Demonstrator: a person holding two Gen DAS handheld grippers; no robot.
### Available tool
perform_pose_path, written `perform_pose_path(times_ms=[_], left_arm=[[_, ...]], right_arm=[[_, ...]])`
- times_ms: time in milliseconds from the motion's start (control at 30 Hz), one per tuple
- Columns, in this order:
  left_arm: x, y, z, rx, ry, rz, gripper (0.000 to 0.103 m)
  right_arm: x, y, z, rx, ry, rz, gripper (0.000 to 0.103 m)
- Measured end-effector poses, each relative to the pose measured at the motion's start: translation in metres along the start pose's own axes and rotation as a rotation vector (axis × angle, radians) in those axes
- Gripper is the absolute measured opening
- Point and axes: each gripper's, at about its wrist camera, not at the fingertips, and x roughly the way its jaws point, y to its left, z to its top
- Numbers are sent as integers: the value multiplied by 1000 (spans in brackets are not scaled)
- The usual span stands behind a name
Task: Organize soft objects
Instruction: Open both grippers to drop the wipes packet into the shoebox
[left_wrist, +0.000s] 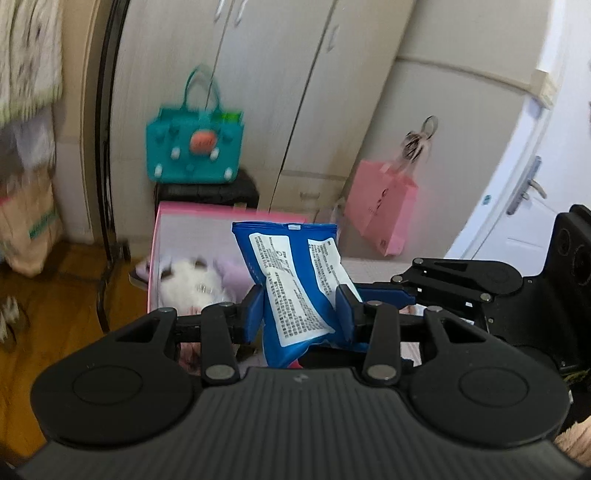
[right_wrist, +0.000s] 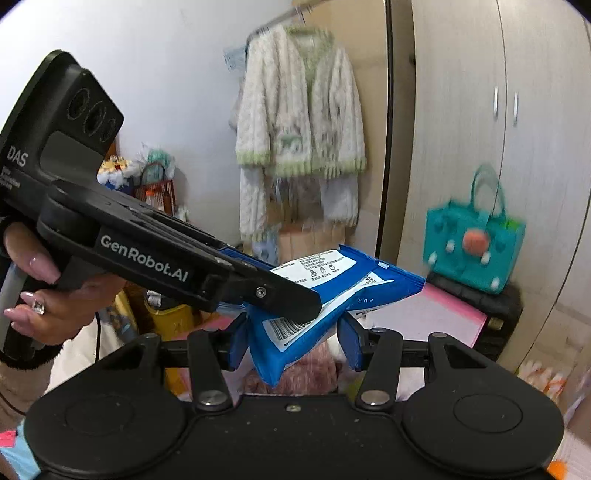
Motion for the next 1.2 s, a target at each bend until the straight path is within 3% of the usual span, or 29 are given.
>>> perform_pose_path(times_ms=[233, 433, 600, 733, 967, 1200], left_arm=[[40, 19, -25, -46, 57, 73, 39], [46, 22, -34, 0, 61, 139, 40], [43, 19, -38, 48, 33, 221, 40], [31, 22, -38, 42, 7, 216, 42], [4, 2, -42, 99, -21, 218, 44], [-24, -31, -45, 178, -10, 165, 45]], right_arm=[[49, -19, -20, 83, 151, 67, 56], [64, -32, -29, 114, 196, 154, 57], [74, -29, -34, 84, 224, 117, 56], [60, -23, -38, 33, 227, 47, 57], [14, -27, -36, 74, 134, 40, 61], [-29, -26, -32, 105, 92, 18, 61]])
